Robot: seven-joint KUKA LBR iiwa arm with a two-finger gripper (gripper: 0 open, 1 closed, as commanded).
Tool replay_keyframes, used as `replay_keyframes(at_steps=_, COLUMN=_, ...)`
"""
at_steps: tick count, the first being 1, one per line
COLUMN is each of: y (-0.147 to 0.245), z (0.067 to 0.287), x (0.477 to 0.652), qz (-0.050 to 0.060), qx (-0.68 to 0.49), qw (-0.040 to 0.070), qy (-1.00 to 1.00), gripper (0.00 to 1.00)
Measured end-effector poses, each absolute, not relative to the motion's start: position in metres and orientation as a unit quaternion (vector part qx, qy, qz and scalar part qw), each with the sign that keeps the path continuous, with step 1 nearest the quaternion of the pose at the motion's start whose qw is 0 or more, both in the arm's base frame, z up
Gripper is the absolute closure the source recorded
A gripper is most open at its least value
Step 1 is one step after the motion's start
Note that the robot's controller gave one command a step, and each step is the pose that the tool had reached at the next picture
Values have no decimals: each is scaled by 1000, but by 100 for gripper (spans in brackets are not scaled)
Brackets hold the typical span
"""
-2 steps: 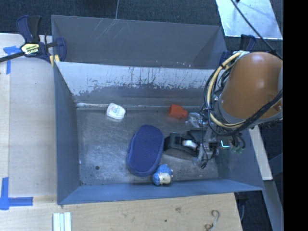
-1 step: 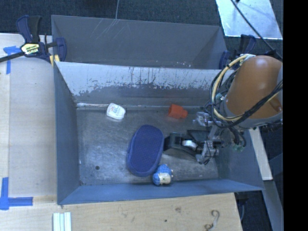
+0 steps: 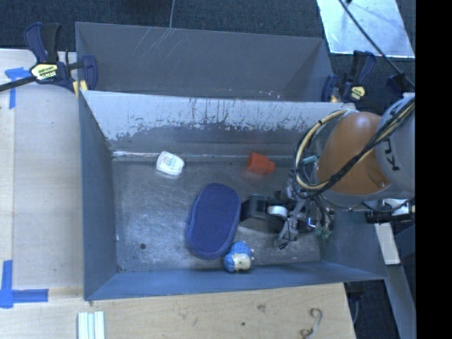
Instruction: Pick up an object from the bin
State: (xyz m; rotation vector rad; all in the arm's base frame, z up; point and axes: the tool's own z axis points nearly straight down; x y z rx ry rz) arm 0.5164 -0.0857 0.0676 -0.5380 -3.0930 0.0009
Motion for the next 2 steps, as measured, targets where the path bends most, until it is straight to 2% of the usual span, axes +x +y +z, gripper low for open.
replay_keyframes(at_steps=1, y=-86, z=70, x=516, qz=1, qx=-169, qw=2, qy=-986, gripper=100)
replay_keyframes(at_steps=2, y=-73, z=200, x=512, qz=0, qx=-157, qw=-2, qy=-988, gripper=100)
